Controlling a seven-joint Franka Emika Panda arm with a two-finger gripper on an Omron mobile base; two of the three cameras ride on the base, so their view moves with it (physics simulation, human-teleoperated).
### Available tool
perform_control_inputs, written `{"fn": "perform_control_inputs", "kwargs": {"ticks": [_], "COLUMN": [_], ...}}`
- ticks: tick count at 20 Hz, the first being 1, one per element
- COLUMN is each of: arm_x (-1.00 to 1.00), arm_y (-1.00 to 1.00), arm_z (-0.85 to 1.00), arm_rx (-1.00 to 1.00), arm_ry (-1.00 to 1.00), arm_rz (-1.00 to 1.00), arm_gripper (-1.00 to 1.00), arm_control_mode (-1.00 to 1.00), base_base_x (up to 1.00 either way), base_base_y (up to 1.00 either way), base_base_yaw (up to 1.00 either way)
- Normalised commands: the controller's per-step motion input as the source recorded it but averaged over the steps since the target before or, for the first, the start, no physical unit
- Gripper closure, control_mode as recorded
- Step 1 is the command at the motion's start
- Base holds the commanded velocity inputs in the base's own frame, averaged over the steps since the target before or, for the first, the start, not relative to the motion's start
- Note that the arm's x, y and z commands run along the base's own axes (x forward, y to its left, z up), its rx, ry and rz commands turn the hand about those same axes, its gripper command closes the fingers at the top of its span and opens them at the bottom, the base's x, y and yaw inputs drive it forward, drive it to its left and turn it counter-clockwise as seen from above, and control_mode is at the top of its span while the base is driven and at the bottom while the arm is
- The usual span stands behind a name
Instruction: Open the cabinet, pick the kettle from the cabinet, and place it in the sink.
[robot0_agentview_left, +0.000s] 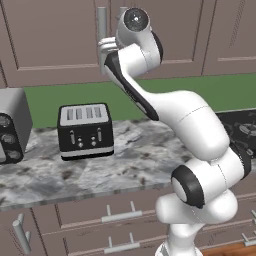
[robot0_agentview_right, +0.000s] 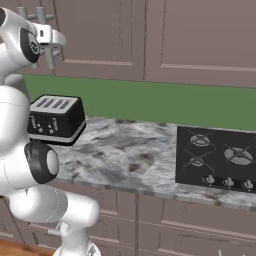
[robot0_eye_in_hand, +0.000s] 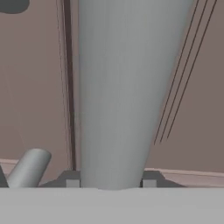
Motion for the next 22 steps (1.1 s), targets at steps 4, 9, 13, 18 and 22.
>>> {"fn": "perform_control_inputs", "kwargs": {"ticks": [4,9,13,18,22], "arm_x": [0.14,-0.03,-0.19,-0.34,-0.43], "arm_y": [0.05,0.0,0.0,0.0,0.0], "arm_z": [-0.03,-0.01,0.0,0.0,0.0], "arm_rx": [0.0,0.0,0.0,0.0,0.0], "arm_ry": [0.0,0.0,0.0,0.0,0.0], "arm_rz": [-0.13,-0.09,-0.06,-0.03,-0.01], "arm_gripper": [1.0,1.0,1.0,1.0,1.0], "arm_control_mode": [-1.0,-1.0,-1.0,-1.0,-1.0], "base_base_x": [0.0,0.0,0.0,0.0,0.0], "base_base_y": [0.0,0.0,0.0,0.0,0.0], "base_base_yaw": [0.0,0.0,0.0,0.0,0.0]}}
